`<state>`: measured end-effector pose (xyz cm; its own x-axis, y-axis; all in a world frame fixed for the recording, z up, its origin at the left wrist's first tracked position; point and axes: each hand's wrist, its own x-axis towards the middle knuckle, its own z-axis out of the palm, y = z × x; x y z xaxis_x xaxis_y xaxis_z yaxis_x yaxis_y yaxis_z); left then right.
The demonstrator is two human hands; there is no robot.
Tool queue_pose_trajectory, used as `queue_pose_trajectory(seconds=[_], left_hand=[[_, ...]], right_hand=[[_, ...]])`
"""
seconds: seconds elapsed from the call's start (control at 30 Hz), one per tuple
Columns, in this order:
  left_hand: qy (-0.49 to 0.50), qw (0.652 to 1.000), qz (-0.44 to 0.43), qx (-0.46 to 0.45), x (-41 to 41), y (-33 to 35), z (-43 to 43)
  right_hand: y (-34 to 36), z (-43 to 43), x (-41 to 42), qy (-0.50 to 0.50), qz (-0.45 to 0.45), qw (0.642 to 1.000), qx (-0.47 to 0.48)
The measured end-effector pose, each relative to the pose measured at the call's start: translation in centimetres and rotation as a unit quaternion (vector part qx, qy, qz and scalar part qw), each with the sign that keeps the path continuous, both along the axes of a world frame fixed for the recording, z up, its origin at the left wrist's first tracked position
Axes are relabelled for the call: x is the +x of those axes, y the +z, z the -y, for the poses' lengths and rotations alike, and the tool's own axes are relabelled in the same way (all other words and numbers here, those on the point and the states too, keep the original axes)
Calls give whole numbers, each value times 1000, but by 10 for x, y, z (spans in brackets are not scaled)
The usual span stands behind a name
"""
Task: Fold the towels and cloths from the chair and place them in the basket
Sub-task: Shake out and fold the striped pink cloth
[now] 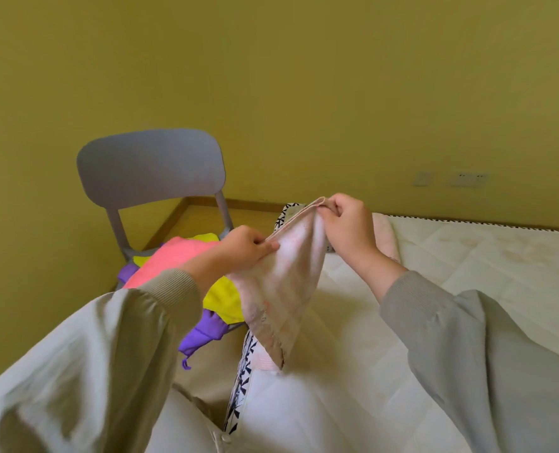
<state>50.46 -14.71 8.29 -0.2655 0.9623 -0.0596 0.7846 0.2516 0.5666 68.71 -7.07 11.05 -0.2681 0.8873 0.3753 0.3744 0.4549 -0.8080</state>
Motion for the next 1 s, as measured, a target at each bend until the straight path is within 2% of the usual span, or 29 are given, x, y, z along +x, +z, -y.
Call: queue_pose_trajectory(seconds=[0.17, 0.3, 0.37, 0.43, 0.53, 0.6, 0.67, 0.73, 0.8, 0.87, 0.93, 1.0], left_hand=[[16, 997, -69, 34, -1, 46, 14], [-15, 994, -101, 47, 4, 75, 23], [-35, 997, -71, 15, 6, 89, 30], [-79, 995, 16, -55, 9, 102, 40], [-117, 968, 146, -170, 10, 111, 47], [-102, 967, 149, -179, 10, 105, 43], [-82, 982, 84, -147, 13, 91, 36], [-68, 991, -50, -104, 17, 73, 27], [-39, 984, -158, -66, 21, 45, 19], [4, 981, -189, -38, 22, 10, 10], [36, 974, -220, -44, 24, -17, 0], [38, 953, -295, -51, 28, -40, -7]], right_hand=[[28, 14, 10, 8, -9, 999, 53], [44, 22, 20, 12, -33, 997, 76], [53, 25, 28, 19, -43, 997, 60], [62, 29, 37, 26, -55, 998, 25], [63, 27, 47, 50, -64, 995, -60], [56, 21, 50, 55, -50, 992, -100], [43, 13, 51, 33, -15, 993, -109], [26, 7, 51, 5, 35, 994, -104], [3, 1, 50, -12, 110, 989, -93], [-21, -6, 49, -19, 171, 981, -91], [-44, -14, 47, -21, 195, 974, -111], [-64, -20, 42, -18, 204, 970, -130]])
